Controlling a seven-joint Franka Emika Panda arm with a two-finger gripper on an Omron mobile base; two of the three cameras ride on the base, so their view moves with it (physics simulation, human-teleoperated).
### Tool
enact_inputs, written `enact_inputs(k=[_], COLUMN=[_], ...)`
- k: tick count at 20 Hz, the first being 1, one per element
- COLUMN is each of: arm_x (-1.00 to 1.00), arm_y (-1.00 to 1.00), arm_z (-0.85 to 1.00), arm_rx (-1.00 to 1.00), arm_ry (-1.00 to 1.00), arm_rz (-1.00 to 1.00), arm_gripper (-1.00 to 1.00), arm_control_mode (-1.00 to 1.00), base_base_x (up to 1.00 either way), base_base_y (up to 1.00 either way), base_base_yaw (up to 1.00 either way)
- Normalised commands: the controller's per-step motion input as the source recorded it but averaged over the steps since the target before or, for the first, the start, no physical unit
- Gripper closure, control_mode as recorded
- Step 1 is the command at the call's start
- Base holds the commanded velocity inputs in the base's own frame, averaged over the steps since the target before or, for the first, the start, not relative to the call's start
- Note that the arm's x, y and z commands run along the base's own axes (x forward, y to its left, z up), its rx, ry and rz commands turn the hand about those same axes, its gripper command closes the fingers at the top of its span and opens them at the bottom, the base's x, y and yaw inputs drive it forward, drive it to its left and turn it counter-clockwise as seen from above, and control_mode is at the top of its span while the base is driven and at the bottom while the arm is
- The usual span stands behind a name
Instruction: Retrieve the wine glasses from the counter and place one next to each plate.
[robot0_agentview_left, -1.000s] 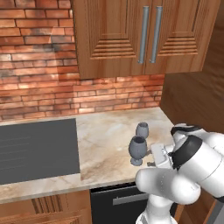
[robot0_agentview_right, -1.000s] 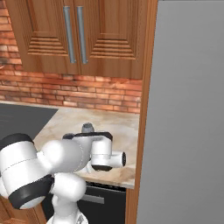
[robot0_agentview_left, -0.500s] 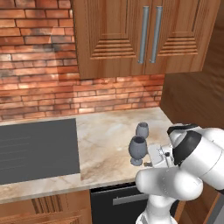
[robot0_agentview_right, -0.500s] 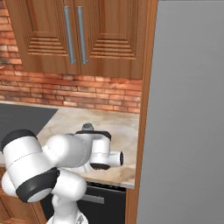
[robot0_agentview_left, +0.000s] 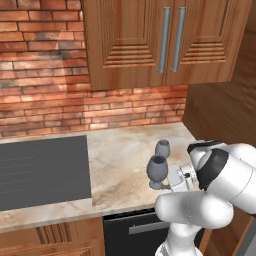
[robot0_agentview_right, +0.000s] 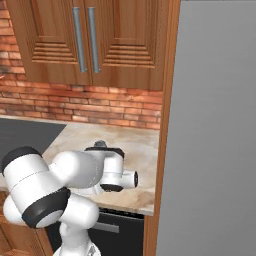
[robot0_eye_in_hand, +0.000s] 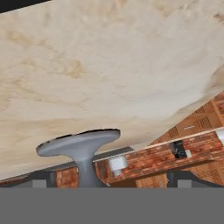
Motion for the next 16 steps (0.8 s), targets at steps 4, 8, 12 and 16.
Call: enact_inputs(k=[4, 8, 12, 16], arm_x=[0.00, 0.00, 0.00, 0.09], arm_y=[0.24, 0.19, 0.27, 0.51], arm_z=[-0.03, -0.07, -0.19, -0.32], arm_rx=[0.00, 0.02, 0.03, 0.00], arm_ry=[0.06, 0.07, 0.10, 0.12], arm_rz=[0.00, 0.00, 0.00, 0.00], arm_gripper=[-1.00, -1.00, -1.00, 1.00], arm_control_mode=[-1.00, -1.00, -1.00, -1.00], base_base_x=[0.00, 0.00, 0.00, 0.00], base_base_y=[0.00, 0.00, 0.00, 0.00], base_base_yaw=[0.00, 0.00, 0.00, 0.00])
